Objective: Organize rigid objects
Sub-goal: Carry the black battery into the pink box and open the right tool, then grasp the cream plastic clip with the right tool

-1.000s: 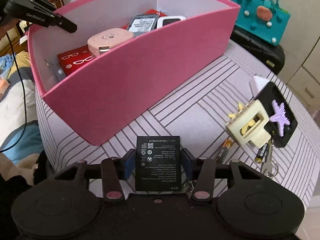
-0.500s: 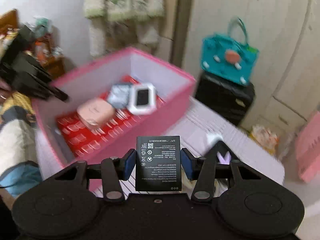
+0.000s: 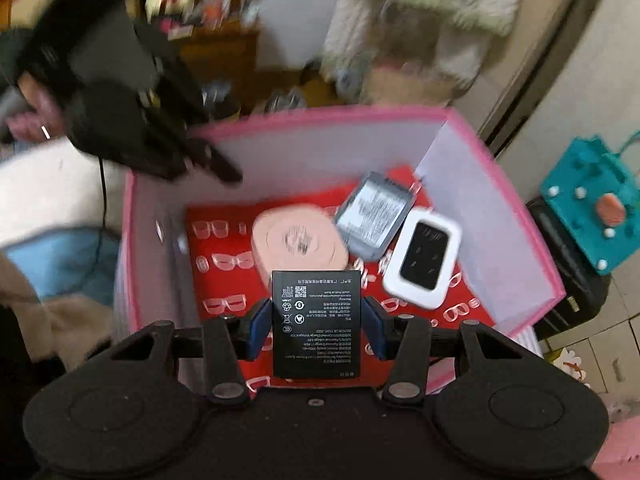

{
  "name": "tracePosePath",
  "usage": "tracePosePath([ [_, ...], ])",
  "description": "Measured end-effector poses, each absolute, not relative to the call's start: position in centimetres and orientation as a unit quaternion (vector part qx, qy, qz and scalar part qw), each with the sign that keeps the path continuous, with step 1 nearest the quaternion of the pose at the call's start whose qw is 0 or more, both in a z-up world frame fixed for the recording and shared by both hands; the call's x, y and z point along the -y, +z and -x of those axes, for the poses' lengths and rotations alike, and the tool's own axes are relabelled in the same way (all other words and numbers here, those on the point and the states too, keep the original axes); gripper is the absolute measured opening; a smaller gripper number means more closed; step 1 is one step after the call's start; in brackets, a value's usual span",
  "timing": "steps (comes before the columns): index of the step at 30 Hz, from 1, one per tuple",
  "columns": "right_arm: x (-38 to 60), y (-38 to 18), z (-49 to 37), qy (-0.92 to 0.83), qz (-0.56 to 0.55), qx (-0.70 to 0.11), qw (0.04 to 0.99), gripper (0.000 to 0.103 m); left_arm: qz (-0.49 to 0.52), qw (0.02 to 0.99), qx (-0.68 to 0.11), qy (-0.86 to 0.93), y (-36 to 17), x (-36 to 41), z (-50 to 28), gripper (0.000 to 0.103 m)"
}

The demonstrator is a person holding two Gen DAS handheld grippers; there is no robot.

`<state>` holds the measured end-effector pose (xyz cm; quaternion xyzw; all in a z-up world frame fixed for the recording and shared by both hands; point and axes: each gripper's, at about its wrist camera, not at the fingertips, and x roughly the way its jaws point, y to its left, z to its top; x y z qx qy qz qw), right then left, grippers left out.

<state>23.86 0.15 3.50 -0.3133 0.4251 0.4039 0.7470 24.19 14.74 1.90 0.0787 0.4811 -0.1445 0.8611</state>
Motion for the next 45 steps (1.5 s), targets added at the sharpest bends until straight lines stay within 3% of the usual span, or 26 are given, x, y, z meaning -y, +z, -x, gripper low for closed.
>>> tracePosePath([
  [12,-2.9,-1.0,-26.6,0.406,0.386,-0.472,0.68,0.054,-0.079,0.863,-0.476,-0.152,1.8,-15.0,-24.1,0.009],
  [21,-4.1,-0.8,-27.1,0.373,0.375,-0.452,0.718,0.054,-0.077,0.863,-0.476,-0.151,1.7,-15.1,-23.9,0.009],
  [34,10.7,7.8,-22.2,0.301,0.175,-0.379,0.857,0.061,-0.075,0.868,-0.471,-0.137,1.6,-14.8,-23.6,0.009],
  [45,20.3,1.9,-19.6,0.224,0.067,-0.394,0.889,0.062,-0.083,0.872,-0.471,-0.109,1.4,-13.9,-23.8,0.008],
])
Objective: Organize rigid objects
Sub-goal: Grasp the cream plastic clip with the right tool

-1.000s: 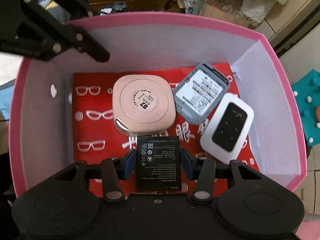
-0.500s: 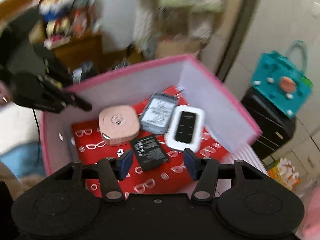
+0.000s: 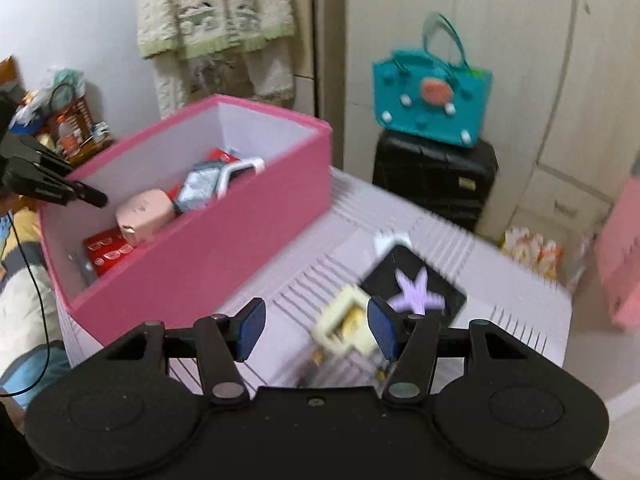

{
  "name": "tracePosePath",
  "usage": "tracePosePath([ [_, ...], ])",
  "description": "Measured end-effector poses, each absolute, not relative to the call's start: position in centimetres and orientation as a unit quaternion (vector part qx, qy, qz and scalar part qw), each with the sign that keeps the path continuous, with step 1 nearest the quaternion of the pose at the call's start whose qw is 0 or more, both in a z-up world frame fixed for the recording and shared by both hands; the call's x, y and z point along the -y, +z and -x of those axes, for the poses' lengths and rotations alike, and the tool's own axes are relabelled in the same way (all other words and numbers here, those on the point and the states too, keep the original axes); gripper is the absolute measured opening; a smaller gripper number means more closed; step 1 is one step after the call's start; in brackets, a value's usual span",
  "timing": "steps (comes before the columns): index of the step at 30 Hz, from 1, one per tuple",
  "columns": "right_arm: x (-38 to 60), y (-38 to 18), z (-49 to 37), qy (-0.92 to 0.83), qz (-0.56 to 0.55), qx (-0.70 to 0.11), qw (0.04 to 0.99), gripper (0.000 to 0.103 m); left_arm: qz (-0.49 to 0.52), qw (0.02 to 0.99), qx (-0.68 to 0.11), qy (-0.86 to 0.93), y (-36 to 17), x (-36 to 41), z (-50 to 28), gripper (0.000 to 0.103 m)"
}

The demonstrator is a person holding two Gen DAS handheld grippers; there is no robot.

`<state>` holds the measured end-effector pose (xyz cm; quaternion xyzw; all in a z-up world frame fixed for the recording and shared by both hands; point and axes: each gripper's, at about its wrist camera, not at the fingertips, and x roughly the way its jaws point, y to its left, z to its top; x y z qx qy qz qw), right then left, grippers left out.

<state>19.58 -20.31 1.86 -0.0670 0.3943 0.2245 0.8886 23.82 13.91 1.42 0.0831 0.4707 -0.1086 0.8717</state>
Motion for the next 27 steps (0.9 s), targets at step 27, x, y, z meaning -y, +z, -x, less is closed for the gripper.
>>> tracePosePath([
  [27,20.5,-6.7,-22.3,0.191,-0.002,-0.39,0.901,0.069,-0.068,0.864,-0.491,-0.084,1.5,-13.2,-25.6,0.008],
])
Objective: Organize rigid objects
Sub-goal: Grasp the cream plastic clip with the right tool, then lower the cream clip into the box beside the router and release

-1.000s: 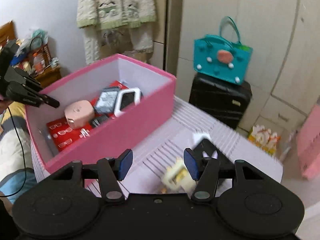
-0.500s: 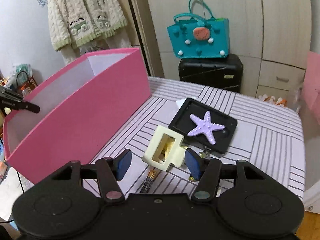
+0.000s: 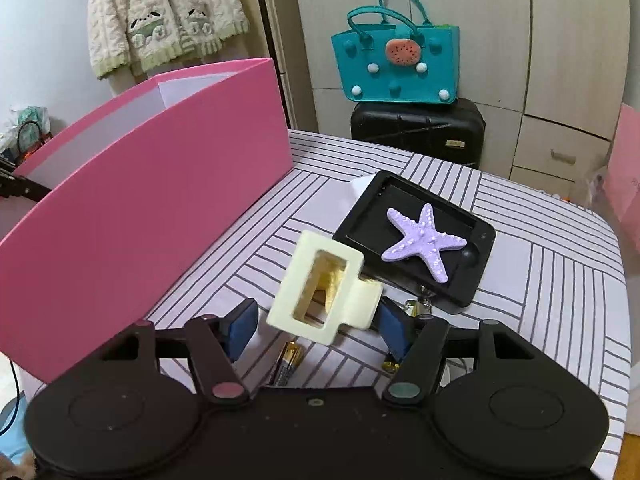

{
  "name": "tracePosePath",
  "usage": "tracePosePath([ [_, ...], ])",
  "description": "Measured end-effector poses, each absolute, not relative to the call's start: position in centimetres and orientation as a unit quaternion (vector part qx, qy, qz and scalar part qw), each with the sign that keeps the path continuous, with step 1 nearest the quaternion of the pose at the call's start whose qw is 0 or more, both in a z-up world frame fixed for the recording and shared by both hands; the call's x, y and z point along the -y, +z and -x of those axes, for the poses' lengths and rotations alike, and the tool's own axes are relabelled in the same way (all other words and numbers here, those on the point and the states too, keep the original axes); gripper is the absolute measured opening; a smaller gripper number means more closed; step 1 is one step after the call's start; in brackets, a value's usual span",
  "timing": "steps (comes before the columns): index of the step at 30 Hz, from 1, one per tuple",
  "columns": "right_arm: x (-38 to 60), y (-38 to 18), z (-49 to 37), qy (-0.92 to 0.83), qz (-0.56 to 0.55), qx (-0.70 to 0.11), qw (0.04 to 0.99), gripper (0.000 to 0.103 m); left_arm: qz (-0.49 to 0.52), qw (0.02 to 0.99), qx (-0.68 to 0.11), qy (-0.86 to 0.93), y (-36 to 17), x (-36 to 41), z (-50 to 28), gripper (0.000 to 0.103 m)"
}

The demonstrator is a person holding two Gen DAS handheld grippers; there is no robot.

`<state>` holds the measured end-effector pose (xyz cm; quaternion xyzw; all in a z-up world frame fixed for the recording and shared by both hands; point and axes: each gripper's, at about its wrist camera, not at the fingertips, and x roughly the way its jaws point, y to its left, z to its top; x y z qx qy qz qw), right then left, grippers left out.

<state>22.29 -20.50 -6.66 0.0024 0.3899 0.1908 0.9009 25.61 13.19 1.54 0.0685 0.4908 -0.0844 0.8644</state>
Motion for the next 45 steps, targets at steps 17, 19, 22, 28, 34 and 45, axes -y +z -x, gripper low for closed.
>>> tracePosePath([
  [17,20.0,-2.9,-20.6,0.201,-0.018,-0.369,0.907,0.054,-0.066,0.865,-0.486,-0.102,2.3,-14.1,-25.5,0.008],
  [19,19.8,-1.6,-20.1,0.21,-0.015,-0.362,0.908,0.054,-0.069,0.868,-0.481,-0.105,2.5,-14.2,-25.3,0.007],
  [22,19.2,0.7,-19.5,0.234,-0.016,-0.354,0.905,0.054,-0.083,0.862,-0.489,-0.102,1.9,-13.8,-25.3,0.006],
  [28,16.4,5.7,-19.8,0.304,-0.014,-0.359,0.882,0.054,-0.111,0.853,-0.497,-0.114,2.2,-13.4,-25.7,0.005],
  [34,11.4,7.0,-21.3,0.397,0.022,-0.351,0.848,0.054,-0.12,0.854,-0.492,-0.121,2.1,-13.3,-25.5,0.005],
  [45,2.0,3.1,-29.1,0.385,0.086,-0.444,0.805,0.054,-0.103,0.861,-0.48,-0.13,1.9,-14.0,-25.1,0.006],
])
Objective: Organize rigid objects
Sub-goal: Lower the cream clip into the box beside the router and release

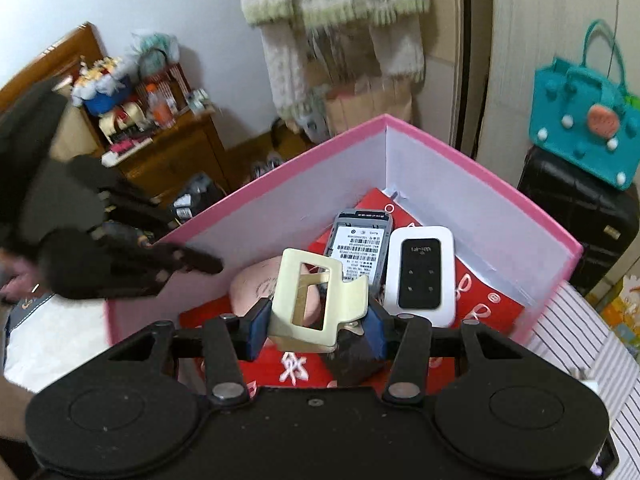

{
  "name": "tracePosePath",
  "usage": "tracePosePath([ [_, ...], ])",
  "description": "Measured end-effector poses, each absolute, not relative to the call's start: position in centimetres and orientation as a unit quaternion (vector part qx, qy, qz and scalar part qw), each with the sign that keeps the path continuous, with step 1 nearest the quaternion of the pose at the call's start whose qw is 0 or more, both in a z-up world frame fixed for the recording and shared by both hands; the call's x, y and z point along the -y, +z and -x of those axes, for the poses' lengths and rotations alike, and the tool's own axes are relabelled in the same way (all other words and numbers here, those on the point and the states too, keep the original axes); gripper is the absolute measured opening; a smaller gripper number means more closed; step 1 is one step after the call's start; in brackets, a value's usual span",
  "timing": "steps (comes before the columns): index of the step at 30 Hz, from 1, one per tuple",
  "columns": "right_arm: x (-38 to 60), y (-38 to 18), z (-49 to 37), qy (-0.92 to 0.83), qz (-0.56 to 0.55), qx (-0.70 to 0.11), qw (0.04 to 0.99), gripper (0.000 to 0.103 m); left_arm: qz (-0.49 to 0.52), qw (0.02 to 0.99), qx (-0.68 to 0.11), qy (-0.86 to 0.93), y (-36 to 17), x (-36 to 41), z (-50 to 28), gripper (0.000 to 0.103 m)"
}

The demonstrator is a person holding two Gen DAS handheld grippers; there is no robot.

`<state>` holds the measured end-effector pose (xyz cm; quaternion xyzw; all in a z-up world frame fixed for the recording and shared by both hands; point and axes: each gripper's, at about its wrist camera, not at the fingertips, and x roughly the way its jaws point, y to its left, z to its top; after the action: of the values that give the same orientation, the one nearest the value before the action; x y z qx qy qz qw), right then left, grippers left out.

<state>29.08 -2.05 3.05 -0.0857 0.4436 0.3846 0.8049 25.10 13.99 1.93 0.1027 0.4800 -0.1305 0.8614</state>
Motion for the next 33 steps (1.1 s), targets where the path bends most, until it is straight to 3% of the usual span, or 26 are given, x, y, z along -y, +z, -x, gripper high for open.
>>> tracePosePath([
  [9,-1.9,-0.2,-33.9,0.372,0.087,-0.502,0.776,0.051,-0.096,0.86,-0.48,-0.142,1.9,-14.2,-25.3,0.007],
  [17,-3.9,-1.1,-34.8,0.352,0.141,-0.497,0.781,0.051,-0.086,0.861,-0.48,-0.147,1.9,-14.6,-25.3,0.008],
  [21,-3.0,0.1,-34.0,0.346,0.135,-0.472,0.8,0.063,-0.091,0.861,-0.478,-0.148,1.9,-14.5,-25.2,0.008],
  [33,6.8,6.8,-25.3,0.373,0.013,-0.435,0.819,0.064,-0.079,0.869,-0.467,-0.143,2.1,-14.7,-24.5,0.008],
])
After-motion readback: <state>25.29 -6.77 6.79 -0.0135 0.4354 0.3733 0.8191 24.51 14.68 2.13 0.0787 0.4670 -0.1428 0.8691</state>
